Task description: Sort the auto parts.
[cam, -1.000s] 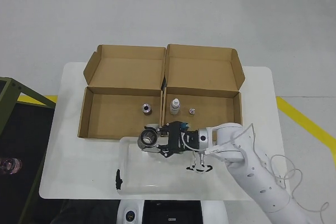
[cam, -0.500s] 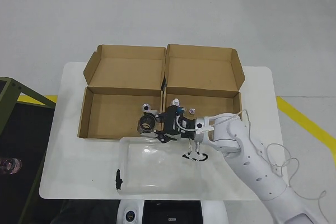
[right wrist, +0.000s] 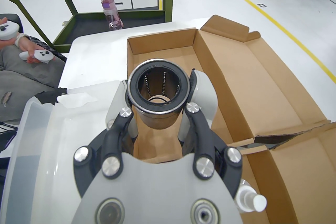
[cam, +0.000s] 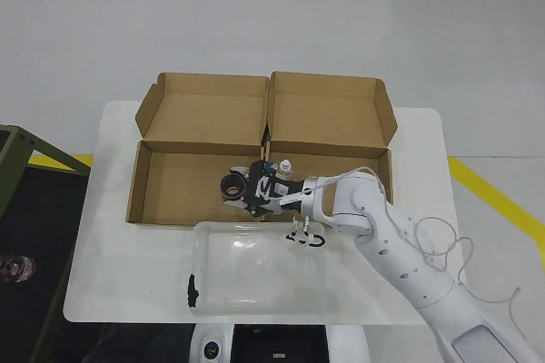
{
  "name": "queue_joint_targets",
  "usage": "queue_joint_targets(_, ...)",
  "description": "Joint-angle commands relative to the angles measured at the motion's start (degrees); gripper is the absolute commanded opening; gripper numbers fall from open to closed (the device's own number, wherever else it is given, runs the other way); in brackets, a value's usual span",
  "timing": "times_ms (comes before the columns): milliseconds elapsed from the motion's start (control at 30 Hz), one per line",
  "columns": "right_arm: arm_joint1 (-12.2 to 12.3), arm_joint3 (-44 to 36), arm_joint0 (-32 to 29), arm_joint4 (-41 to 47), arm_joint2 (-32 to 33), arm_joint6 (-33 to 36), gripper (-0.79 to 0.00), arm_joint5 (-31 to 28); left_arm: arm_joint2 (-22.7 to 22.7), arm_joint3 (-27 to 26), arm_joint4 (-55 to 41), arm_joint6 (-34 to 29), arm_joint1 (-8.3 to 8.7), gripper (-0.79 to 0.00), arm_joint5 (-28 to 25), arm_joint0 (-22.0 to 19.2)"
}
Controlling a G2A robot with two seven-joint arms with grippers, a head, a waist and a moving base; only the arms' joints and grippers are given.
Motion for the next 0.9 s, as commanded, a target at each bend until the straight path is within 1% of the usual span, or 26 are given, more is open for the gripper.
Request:
queue_joint_targets(0, -0.31, 0.84, 0.66, -0.39, -0.89, 0.28, -0.785, 0.43, 0.0, 0.0, 0.0, 0.0, 0.0, 0.0, 0.0, 0.0)
queue_joint_targets(367, -2.52, 6.88, 4.34, -3.24, -6.75, 2.14, -0.785, 2.55, 0.0, 0.0, 0.0, 0.0, 0.0, 0.0, 0.0, 0.0)
queue_joint_targets(467, -3.03, 8.51, 5.04, -3.58, -7.59, 2.04, -0.785, 3.02, 0.0, 0.0, 0.0, 0.0, 0.0, 0.0, 0.0, 0.0)
queue_joint_targets(867, -4.72, 12.11, 7.93, -6.51, -10.24, 5.42, -0.785, 4.19, 0.0, 0.0, 0.0, 0.0, 0.0, 0.0, 0.0, 0.0)
